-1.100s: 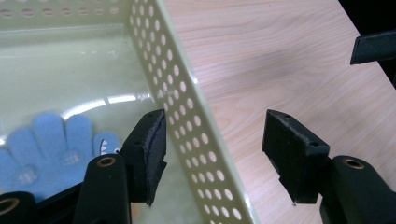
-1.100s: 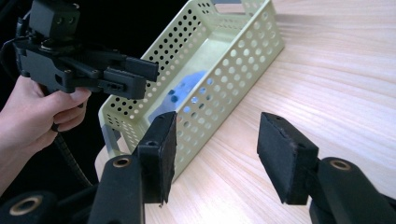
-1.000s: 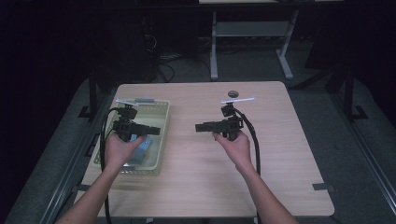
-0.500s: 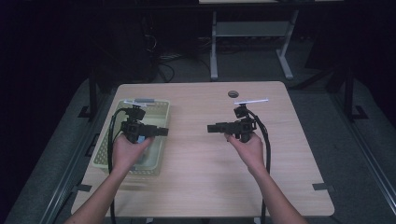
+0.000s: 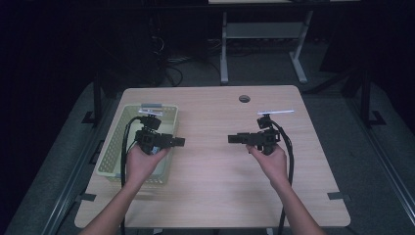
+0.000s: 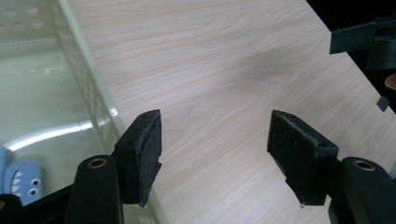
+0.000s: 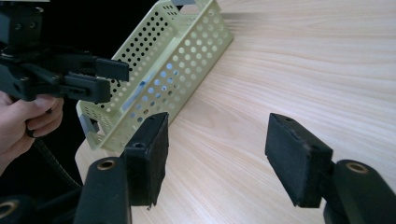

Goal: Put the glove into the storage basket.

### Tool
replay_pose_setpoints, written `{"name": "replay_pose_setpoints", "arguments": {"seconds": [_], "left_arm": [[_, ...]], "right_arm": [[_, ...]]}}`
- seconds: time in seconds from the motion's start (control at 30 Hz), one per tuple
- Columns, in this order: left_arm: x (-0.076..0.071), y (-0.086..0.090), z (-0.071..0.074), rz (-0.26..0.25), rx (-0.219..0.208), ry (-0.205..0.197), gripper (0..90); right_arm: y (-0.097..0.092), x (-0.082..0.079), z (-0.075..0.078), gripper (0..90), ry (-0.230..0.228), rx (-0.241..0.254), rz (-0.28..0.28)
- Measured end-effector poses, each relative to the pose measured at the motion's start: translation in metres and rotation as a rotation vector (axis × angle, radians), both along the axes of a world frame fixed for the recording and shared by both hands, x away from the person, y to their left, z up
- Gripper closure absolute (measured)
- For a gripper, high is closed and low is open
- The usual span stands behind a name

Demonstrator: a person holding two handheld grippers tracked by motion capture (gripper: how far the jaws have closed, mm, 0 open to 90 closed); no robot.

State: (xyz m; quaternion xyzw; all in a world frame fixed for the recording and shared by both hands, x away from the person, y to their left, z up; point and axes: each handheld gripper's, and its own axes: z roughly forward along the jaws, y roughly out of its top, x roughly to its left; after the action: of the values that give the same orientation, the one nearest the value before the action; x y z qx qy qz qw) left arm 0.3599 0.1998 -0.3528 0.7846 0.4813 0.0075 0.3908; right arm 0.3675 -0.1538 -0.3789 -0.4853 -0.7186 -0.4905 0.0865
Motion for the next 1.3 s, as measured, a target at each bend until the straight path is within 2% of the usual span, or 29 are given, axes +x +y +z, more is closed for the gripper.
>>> {"name": "replay_pose_setpoints", "arguments": {"seconds": [0.2, 0.4, 0.5, 0.73, 0.87, 1.07, 1.3], "left_arm": [[-0.005, -0.011, -0.001, -0.028, 0.002, -0.007, 32.5], [-0.009, -0.016, 0.000, -0.033, -0.006, -0.018, 30.9], [-0.010, -0.018, -0.001, -0.036, -0.011, -0.016, 30.1], [-0.013, -0.026, -0.004, -0.046, -0.011, -0.013, 28.2], [-0.015, -0.031, -0.005, -0.055, -0.014, -0.014, 27.5], [-0.019, -0.040, -0.012, -0.069, -0.017, -0.016, 26.6], [-0.025, -0.054, -0.022, -0.095, -0.027, -0.014, 26.4]], "right_arm": [[-0.011, -0.005, -0.003, 37.7, -0.001, 0.000, -0.018], [-0.019, -0.008, -0.003, 36.7, 0.004, -0.001, -0.031], [-0.022, -0.011, -0.005, 36.6, 0.014, 0.024, -0.032], [-0.026, -0.016, -0.007, 35.7, 0.021, 0.016, -0.020], [-0.032, -0.017, -0.008, 35.4, 0.016, 0.007, -0.032], [-0.041, -0.019, -0.015, 35.2, 0.026, -0.010, -0.045], [-0.051, -0.025, -0.021, 35.1, 0.040, 0.003, -0.053]]}}
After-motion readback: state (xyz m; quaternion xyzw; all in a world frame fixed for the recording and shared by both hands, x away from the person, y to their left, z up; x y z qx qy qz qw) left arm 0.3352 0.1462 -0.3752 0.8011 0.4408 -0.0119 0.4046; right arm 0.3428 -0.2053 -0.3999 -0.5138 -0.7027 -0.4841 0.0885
